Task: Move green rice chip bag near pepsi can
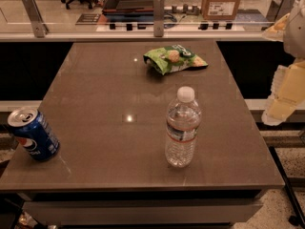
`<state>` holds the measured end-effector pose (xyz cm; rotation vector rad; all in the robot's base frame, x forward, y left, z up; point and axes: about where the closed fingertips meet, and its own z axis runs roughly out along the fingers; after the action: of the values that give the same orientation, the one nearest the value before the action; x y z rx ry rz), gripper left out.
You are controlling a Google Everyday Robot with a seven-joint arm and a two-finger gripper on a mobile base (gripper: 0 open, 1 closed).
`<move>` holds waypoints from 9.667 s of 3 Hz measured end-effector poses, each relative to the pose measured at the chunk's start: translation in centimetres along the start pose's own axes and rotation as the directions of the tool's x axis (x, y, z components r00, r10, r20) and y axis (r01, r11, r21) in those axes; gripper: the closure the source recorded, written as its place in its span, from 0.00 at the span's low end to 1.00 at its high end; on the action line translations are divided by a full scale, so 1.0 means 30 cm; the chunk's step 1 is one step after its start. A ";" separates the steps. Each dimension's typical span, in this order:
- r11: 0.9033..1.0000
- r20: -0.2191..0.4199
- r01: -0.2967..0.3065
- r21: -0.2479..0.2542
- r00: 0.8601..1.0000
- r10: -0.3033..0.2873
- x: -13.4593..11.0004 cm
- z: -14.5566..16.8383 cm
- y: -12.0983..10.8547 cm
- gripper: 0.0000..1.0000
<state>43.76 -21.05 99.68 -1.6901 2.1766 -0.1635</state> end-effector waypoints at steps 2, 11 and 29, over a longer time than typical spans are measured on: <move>1.000 0.055 0.003 0.026 0.998 -0.005 -0.021 0.027 -0.058 0.00; 0.993 0.389 0.017 -0.117 0.921 0.030 -0.541 0.907 -0.623 0.17; 0.969 0.617 0.156 -0.193 0.787 -0.004 -0.986 0.452 0.185 0.83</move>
Offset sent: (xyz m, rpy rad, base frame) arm 0.0573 0.0048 -0.0065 0.1234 -0.0946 0.0434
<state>49.71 10.50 92.04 -1.6488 1.6698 0.5762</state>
